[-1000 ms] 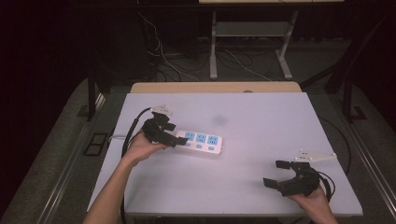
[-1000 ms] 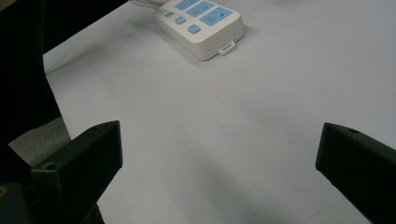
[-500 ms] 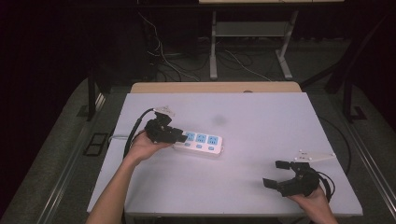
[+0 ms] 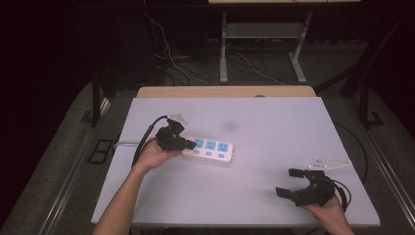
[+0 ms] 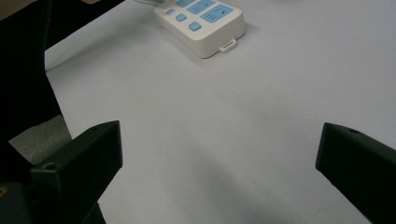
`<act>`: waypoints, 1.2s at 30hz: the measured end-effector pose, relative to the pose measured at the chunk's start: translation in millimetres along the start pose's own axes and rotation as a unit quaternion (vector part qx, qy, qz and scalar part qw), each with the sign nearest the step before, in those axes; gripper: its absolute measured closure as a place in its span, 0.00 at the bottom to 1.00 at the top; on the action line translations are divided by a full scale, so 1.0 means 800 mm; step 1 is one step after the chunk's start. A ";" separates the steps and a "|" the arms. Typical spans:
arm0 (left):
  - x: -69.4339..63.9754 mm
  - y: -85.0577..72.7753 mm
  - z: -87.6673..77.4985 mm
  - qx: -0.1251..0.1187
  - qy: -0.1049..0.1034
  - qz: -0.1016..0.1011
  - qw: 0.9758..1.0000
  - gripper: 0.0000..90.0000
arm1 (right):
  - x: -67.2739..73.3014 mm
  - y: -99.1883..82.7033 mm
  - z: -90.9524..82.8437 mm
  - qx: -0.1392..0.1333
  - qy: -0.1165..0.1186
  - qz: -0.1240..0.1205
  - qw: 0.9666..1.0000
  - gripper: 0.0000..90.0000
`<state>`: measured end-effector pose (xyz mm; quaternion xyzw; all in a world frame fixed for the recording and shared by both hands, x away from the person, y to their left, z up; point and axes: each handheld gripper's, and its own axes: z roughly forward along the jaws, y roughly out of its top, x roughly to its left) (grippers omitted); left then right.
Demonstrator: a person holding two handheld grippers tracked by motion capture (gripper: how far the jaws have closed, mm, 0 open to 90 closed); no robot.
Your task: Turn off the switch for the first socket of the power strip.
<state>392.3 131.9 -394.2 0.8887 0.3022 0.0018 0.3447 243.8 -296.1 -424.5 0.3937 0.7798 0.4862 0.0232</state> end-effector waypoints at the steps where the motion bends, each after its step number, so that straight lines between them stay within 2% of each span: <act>1: 0.000 0.000 0.002 -0.001 0.001 0.000 1.000 0.99 | 0.000 0.000 0.000 0.000 0.000 0.000 1.000 0.00; 16: 0.000 0.001 0.015 0.012 -0.001 0.002 1.000 0.99 | 0.000 -0.001 0.001 0.003 0.001 -0.002 1.000 0.00; 24: -0.002 0.002 0.023 0.023 0.002 0.011 1.000 0.99 | 0.000 -0.001 0.001 0.005 0.001 -0.002 1.000 0.00; 32: 0.001 0.002 0.026 0.024 -0.006 0.000 1.000 0.99 | 0.000 -0.001 0.001 0.007 0.002 -0.004 1.000 0.00; 36: 0.001 0.002 0.026 0.025 -0.006 0.002 1.000 0.99 | 0.000 -0.001 0.002 0.007 0.003 -0.004 1.000 0.00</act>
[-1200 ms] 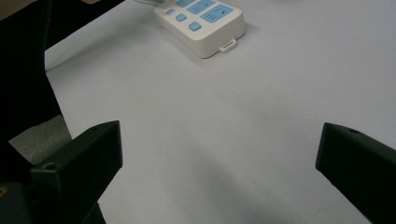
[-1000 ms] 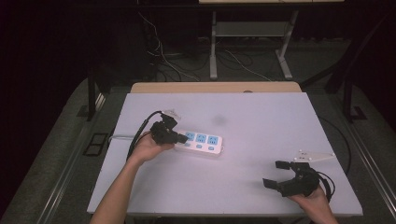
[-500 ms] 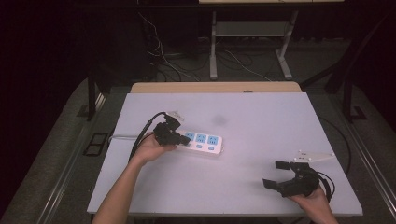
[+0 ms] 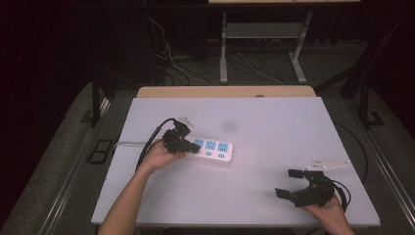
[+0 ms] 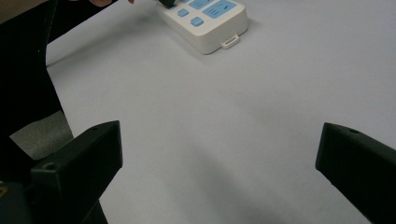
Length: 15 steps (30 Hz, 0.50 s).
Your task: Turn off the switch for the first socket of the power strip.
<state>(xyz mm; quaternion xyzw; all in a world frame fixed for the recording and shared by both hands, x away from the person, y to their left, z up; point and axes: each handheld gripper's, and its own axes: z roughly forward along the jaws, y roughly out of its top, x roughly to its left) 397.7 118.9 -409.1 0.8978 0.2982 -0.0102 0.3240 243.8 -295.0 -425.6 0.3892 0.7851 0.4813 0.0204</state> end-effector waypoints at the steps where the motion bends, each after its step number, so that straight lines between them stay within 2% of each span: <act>1: 0.000 0.000 0.000 -0.002 0.001 0.000 1.000 0.99 | 0.000 0.000 0.000 0.000 0.000 -0.001 1.000 0.00; 5: -0.001 -0.001 0.001 -0.005 0.002 0.000 1.000 0.99 | 0.000 0.000 0.001 0.002 0.001 -0.002 1.000 0.00; 8: 0.002 -0.001 0.001 -0.008 -0.005 -0.005 1.000 1.00 | 0.000 0.000 0.001 0.002 0.001 -0.002 1.000 0.00; 15: 0.008 -0.006 0.001 -0.017 -0.021 -0.026 0.999 1.00 | 0.001 0.000 0.000 0.001 0.000 -0.001 1.000 0.00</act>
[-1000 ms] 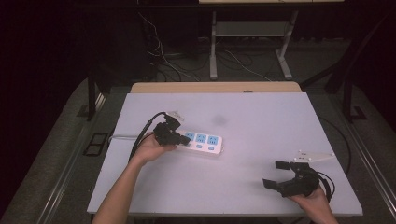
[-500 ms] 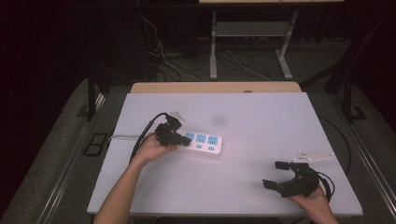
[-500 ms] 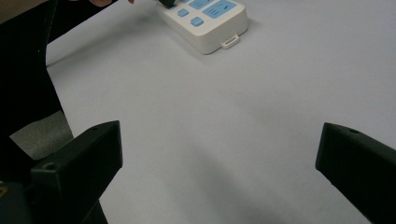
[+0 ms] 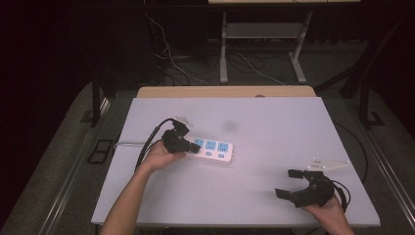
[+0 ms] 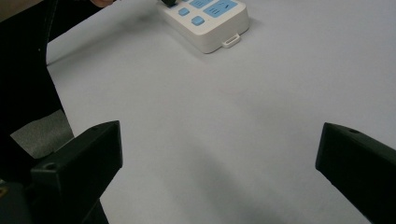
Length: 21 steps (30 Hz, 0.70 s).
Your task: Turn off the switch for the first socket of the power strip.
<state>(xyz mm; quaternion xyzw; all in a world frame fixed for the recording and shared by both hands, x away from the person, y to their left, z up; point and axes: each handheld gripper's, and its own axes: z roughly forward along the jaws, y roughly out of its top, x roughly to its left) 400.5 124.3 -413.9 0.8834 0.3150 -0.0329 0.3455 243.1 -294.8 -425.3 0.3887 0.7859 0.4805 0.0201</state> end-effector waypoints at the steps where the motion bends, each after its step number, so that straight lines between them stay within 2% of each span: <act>1: 0.001 -0.001 0.000 -0.003 -0.004 -0.002 1.000 1.00 | 0.000 0.000 0.000 0.000 0.000 0.000 1.000 0.00; 4: 0.003 -0.003 0.000 -0.009 -0.010 -0.011 1.000 1.00 | 0.001 0.000 -0.001 -0.001 0.001 -0.001 1.000 0.00; 8: 0.001 -0.001 0.003 0.000 -0.012 -0.011 1.000 1.00 | 0.001 0.000 0.000 0.000 0.001 -0.002 1.000 0.00; 21: -0.005 -0.001 0.003 -0.002 0.003 0.010 1.000 1.00 | -0.001 0.000 -0.001 -0.001 -0.001 0.000 1.000 0.00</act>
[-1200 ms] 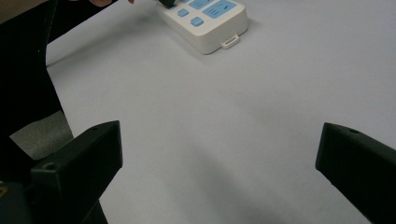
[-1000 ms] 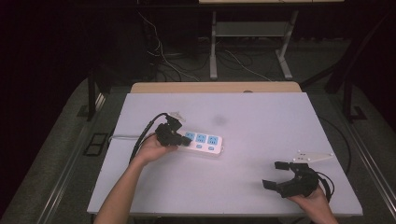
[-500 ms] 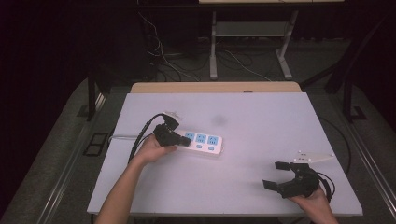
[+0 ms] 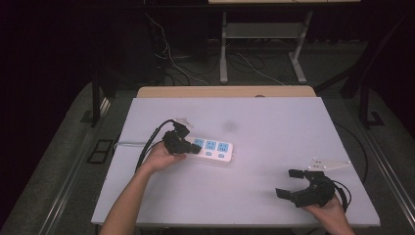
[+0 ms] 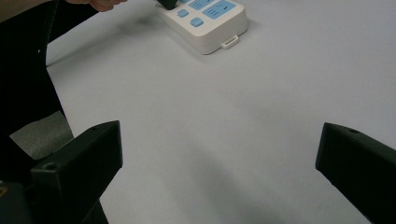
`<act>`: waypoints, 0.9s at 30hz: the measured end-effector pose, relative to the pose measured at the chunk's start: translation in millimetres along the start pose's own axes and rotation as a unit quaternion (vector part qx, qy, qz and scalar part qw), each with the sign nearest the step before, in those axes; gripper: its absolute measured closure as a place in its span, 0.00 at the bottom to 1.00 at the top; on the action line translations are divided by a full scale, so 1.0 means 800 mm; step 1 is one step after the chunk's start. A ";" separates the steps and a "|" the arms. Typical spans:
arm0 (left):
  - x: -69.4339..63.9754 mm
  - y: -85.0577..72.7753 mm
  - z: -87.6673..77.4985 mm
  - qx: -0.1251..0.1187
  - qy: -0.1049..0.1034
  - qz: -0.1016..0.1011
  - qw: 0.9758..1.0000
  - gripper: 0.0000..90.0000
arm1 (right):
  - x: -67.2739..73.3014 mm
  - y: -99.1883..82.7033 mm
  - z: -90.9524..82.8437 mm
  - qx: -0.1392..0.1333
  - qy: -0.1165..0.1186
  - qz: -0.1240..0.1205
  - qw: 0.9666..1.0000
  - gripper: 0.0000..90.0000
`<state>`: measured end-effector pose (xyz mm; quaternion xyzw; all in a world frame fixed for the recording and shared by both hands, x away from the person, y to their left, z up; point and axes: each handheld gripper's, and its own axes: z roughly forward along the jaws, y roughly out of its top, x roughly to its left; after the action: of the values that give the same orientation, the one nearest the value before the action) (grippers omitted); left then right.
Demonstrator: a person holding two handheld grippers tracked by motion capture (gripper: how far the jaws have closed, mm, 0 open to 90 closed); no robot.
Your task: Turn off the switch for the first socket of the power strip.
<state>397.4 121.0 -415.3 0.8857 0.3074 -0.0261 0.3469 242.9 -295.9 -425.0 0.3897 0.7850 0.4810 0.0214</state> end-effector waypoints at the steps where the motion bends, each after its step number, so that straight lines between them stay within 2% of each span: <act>1: 0.000 0.000 0.000 0.001 0.001 0.001 1.000 1.00 | 0.000 0.000 0.000 0.000 0.000 0.000 1.000 0.00; 8: -0.001 -0.003 0.000 -0.009 0.003 -0.002 1.000 1.00 | -0.001 0.000 -0.001 -0.003 -0.002 0.001 1.000 0.00; 9: -0.001 -0.003 -0.001 -0.009 0.001 -0.003 1.000 1.00 | -0.001 0.000 -0.001 -0.003 -0.002 0.001 1.000 0.00; 10: -0.001 -0.003 -0.003 -0.022 -0.007 -0.010 1.000 1.00 | -0.001 0.000 -0.002 -0.004 -0.002 0.001 1.000 0.00; 11: -0.002 -0.001 -0.004 -0.017 0.006 -0.005 1.000 1.00 | -0.001 0.000 -0.002 -0.004 -0.002 0.002 1.000 0.00; 13: -0.002 -0.001 -0.006 -0.016 0.015 -0.004 1.000 1.00 | -0.001 0.000 -0.002 -0.005 -0.002 0.002 1.000 0.00; 17: 0.001 -0.003 -0.012 -0.025 0.017 -0.012 0.999 1.00 | -0.001 0.000 -0.002 -0.004 -0.002 0.002 1.000 0.00; 21: 0.001 -0.003 -0.017 -0.030 0.022 -0.009 0.999 1.00 | -0.002 0.000 -0.002 -0.005 -0.003 0.003 1.000 0.00; 27: -0.002 -0.003 -0.028 -0.041 0.040 -0.007 0.998 0.99 | -0.002 0.000 -0.001 -0.005 -0.002 0.002 1.000 0.00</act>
<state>390.7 135.4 -399.5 0.8691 0.3282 0.0196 0.3697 243.6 -297.4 -424.9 0.3926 0.7816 0.4841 0.0241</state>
